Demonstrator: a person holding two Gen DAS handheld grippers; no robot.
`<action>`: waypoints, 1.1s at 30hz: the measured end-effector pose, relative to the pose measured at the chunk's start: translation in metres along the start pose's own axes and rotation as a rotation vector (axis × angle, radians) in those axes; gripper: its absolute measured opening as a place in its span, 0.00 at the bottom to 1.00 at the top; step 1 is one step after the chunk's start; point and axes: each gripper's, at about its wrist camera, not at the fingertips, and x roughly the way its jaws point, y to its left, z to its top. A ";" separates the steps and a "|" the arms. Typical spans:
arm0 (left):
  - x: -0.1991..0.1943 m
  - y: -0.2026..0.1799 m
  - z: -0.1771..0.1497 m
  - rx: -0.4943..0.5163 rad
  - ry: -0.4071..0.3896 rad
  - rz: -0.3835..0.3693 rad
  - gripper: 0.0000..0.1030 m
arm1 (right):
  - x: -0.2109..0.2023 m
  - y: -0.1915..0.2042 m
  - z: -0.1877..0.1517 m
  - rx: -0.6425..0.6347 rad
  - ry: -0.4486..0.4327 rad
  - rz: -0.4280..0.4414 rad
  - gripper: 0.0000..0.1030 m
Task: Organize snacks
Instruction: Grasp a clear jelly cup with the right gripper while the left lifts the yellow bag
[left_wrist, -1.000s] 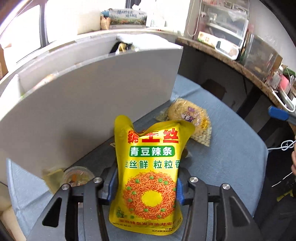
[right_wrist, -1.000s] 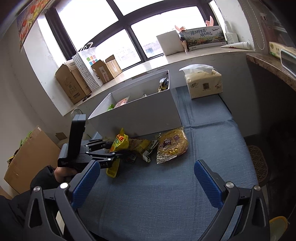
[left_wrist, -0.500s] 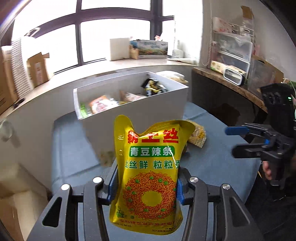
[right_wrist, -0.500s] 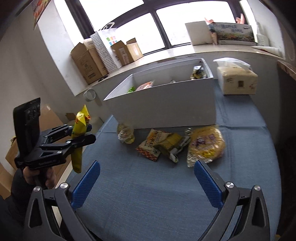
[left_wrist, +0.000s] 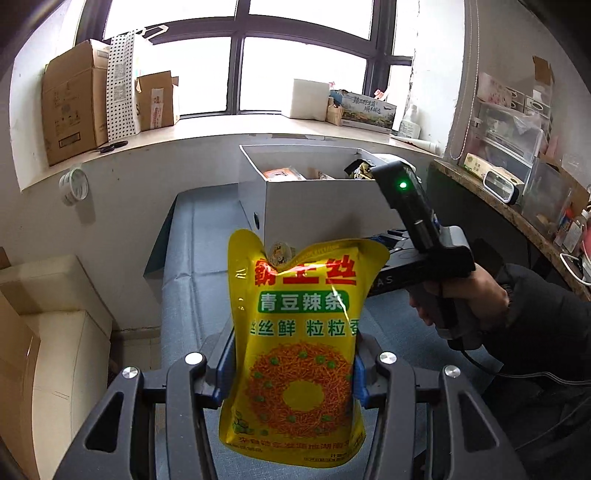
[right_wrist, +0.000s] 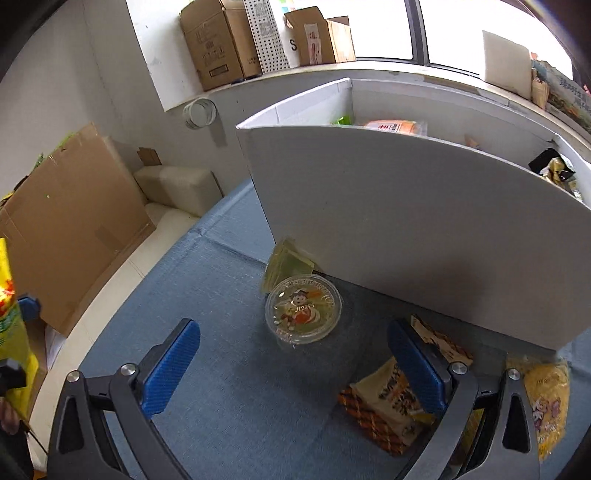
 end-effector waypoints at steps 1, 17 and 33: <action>-0.001 0.002 -0.002 -0.004 0.002 0.000 0.53 | 0.007 0.001 0.001 -0.008 0.014 -0.008 1.00; 0.009 -0.007 0.008 0.007 -0.016 -0.051 0.53 | -0.015 -0.008 -0.013 0.007 -0.034 0.014 0.44; 0.067 -0.081 0.090 0.073 -0.025 -0.090 0.53 | -0.193 -0.056 -0.089 0.178 -0.270 -0.031 0.44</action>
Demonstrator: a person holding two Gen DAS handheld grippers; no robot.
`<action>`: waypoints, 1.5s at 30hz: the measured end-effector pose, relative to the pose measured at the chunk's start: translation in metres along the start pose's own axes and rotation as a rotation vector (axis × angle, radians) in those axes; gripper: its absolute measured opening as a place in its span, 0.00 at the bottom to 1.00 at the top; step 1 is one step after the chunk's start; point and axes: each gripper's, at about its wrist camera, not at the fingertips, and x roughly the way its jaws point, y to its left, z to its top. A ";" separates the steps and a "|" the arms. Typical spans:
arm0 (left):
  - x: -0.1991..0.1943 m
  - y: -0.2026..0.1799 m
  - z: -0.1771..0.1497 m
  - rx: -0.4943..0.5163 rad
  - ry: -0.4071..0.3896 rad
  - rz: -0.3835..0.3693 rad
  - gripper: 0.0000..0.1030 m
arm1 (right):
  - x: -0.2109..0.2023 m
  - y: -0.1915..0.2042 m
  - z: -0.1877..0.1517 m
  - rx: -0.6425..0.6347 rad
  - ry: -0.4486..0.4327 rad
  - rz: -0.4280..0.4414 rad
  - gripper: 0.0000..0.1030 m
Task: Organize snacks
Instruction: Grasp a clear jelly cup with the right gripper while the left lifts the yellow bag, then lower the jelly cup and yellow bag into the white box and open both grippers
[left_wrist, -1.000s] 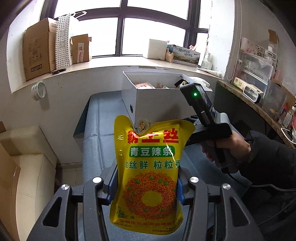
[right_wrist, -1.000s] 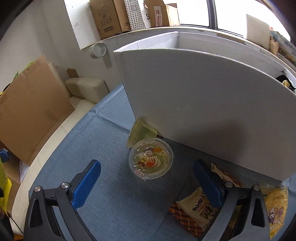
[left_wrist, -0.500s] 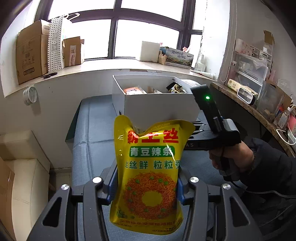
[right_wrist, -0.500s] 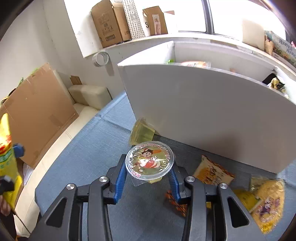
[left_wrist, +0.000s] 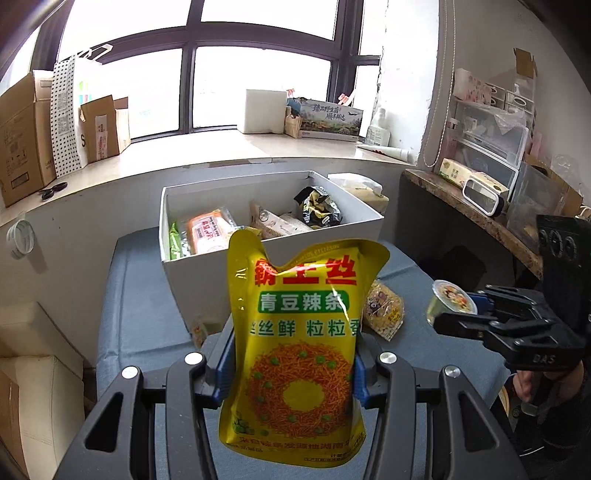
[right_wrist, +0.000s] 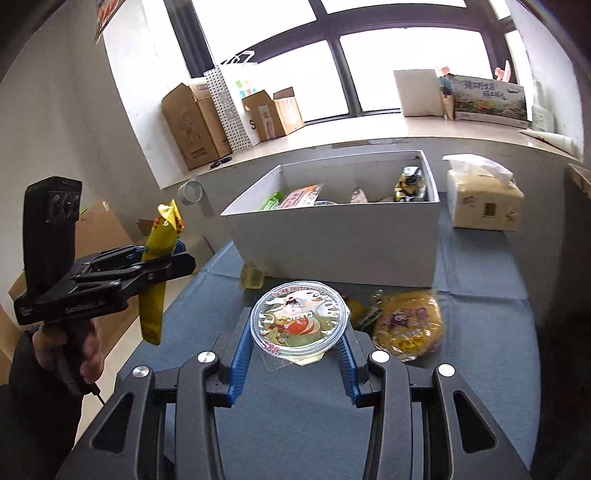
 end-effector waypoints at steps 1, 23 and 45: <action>0.005 -0.003 0.006 -0.001 -0.002 0.001 0.53 | -0.006 -0.004 0.002 0.007 -0.010 -0.006 0.44; 0.138 0.035 0.157 -0.082 0.000 0.066 0.78 | 0.108 -0.058 0.169 -0.066 0.002 -0.155 0.47; 0.094 0.058 0.156 -0.126 -0.048 0.228 1.00 | 0.074 -0.053 0.148 -0.065 -0.067 -0.178 1.00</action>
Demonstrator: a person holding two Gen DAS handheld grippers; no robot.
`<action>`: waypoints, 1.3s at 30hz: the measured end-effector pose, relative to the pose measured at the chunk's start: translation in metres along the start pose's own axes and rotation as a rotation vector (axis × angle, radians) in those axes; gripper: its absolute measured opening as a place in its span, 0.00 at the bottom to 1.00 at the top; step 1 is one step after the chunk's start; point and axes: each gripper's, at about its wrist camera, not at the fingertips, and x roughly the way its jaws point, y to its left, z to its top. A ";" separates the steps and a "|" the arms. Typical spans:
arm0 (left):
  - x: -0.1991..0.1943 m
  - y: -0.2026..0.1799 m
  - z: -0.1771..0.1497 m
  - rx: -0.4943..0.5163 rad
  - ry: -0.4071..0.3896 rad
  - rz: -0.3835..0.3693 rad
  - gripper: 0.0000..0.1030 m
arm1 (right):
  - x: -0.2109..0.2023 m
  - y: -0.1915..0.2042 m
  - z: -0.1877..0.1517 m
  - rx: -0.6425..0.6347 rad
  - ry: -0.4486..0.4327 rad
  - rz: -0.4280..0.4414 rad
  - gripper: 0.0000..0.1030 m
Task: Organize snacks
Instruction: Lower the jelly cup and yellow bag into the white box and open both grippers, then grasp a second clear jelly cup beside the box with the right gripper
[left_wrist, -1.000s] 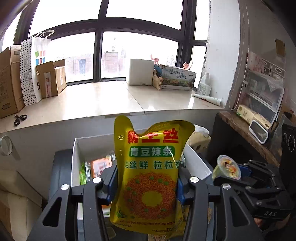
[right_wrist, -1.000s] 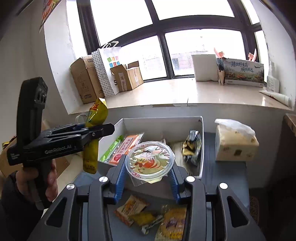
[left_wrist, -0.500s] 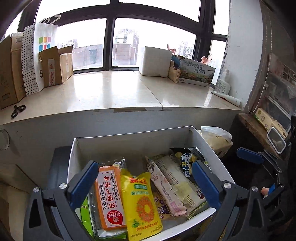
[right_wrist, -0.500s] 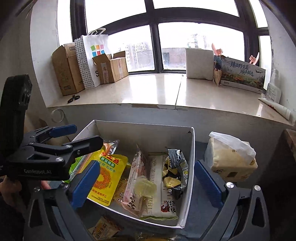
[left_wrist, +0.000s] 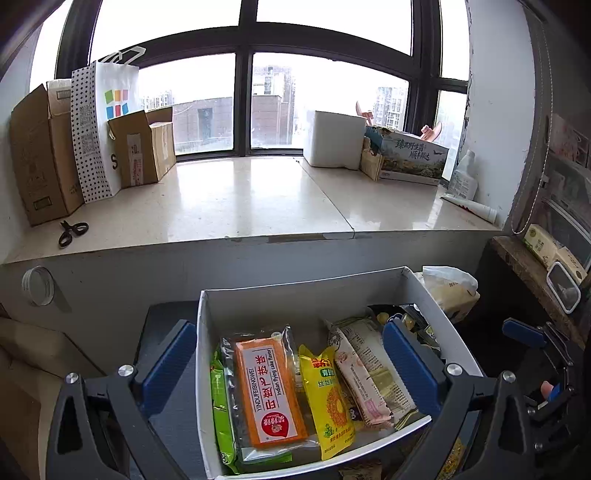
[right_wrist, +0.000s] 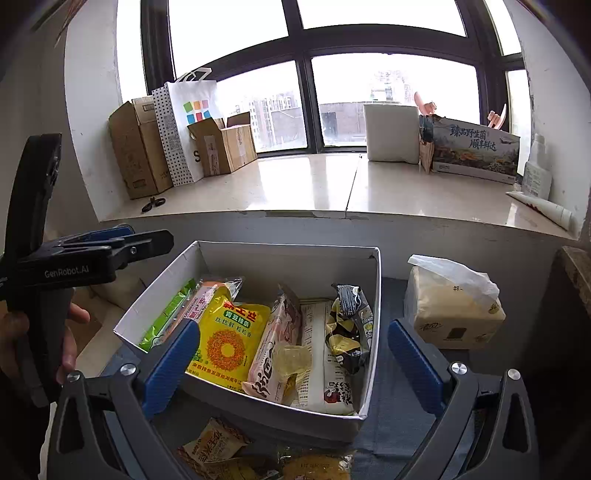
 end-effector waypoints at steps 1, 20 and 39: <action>-0.007 0.001 0.000 0.003 -0.010 0.003 1.00 | -0.006 0.001 -0.002 0.000 -0.012 0.002 1.00; -0.119 0.043 -0.147 -0.018 0.077 -0.055 1.00 | -0.047 0.079 -0.118 -0.025 0.054 0.145 1.00; -0.175 0.089 -0.214 -0.088 0.071 0.001 1.00 | 0.133 0.167 -0.122 0.172 0.255 0.178 0.96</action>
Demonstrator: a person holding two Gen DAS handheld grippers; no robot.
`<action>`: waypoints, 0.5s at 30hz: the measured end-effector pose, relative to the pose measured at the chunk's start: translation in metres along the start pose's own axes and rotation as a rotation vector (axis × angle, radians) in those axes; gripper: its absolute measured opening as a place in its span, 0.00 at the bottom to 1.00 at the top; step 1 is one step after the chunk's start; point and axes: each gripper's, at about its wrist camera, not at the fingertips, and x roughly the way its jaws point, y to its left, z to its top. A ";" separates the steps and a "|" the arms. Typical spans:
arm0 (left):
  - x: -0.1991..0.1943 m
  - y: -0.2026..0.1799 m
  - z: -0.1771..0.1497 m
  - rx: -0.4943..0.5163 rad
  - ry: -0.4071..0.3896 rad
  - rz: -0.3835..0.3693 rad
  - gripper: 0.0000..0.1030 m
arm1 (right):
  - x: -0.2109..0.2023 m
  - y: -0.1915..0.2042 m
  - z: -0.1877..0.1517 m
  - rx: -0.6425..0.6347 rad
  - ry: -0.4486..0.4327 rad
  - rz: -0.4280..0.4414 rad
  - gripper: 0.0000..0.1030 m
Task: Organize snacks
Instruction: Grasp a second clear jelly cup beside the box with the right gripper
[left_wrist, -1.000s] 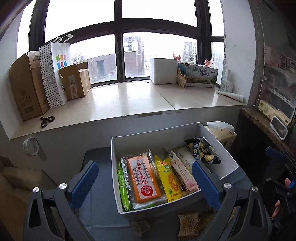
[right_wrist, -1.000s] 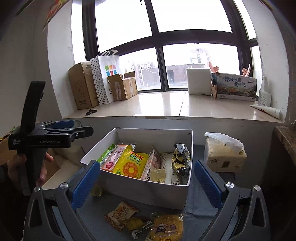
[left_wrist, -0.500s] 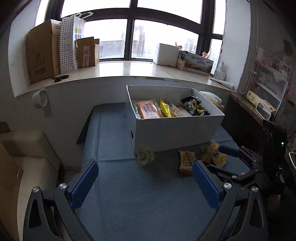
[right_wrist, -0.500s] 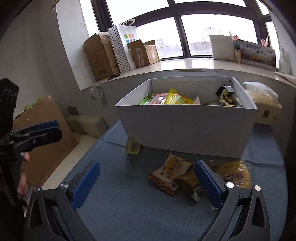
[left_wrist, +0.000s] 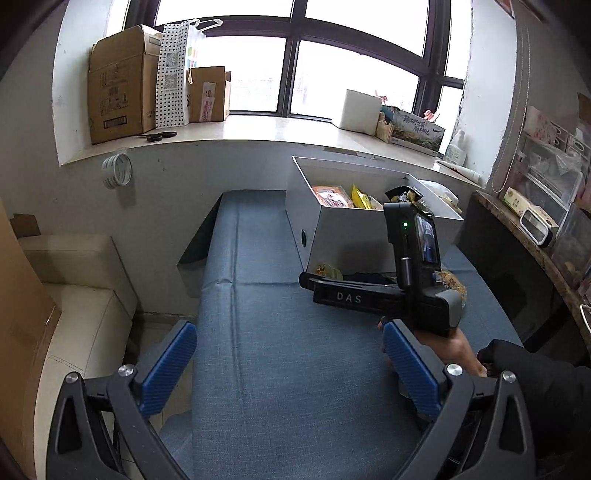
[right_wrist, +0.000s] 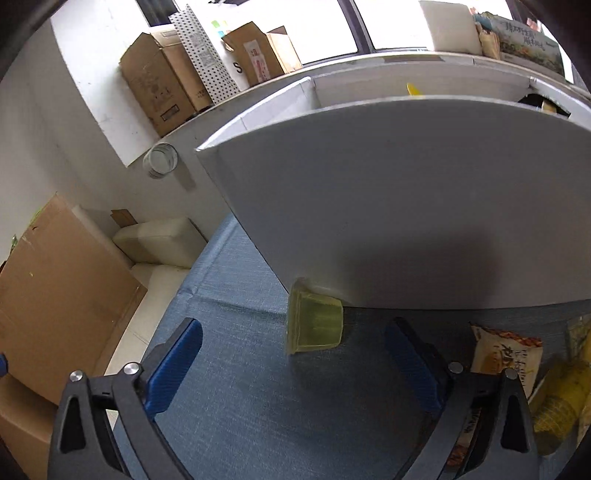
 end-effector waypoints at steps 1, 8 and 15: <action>0.001 0.001 -0.001 -0.003 0.002 -0.005 1.00 | 0.005 0.002 0.001 0.002 0.016 -0.001 0.93; 0.013 0.006 -0.005 -0.027 0.023 -0.017 1.00 | 0.015 0.011 0.004 -0.037 0.044 -0.112 0.32; 0.022 0.005 -0.005 -0.017 0.041 -0.026 1.00 | -0.001 0.009 -0.003 -0.097 0.037 -0.092 0.32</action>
